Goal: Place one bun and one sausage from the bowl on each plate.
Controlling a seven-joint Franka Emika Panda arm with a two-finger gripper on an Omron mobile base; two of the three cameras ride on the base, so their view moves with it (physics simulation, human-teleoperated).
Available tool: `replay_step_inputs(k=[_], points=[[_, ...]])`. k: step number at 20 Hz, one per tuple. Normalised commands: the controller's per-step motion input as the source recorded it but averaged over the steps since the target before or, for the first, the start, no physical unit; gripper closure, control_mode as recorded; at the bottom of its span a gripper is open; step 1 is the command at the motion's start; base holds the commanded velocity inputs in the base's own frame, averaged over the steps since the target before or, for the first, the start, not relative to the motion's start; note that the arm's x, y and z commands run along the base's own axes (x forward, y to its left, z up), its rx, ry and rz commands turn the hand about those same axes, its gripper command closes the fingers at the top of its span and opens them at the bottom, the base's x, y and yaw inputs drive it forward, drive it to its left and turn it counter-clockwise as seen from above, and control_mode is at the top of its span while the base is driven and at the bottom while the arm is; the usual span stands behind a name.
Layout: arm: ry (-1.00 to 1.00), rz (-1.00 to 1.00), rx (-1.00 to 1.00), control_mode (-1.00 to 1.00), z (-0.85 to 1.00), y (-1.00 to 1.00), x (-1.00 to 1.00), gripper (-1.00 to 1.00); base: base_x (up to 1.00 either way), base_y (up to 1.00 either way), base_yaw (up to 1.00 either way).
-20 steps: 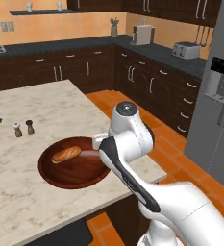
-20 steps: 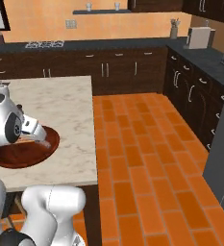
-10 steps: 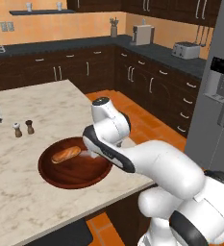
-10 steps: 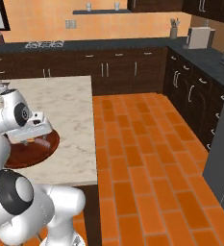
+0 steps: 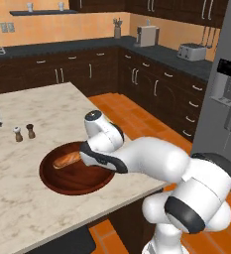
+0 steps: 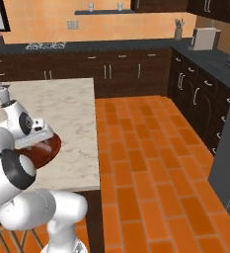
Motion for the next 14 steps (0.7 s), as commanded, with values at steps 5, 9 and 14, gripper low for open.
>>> replay_step_inputs(k=[5,9,14], points=[[0.02,0.0,-0.12,-1.0,-0.4,0.05,0.47,-1.0,0.0,0.0,0.0],[0.0,0.0,-0.08,-1.0,-0.39,0.12,0.48,-1.0,0.0,0.0,0.0],[-0.03,0.0,-0.01,-1.0,-0.19,0.16,0.5,-1.0,0.0,0.0,0.0]])
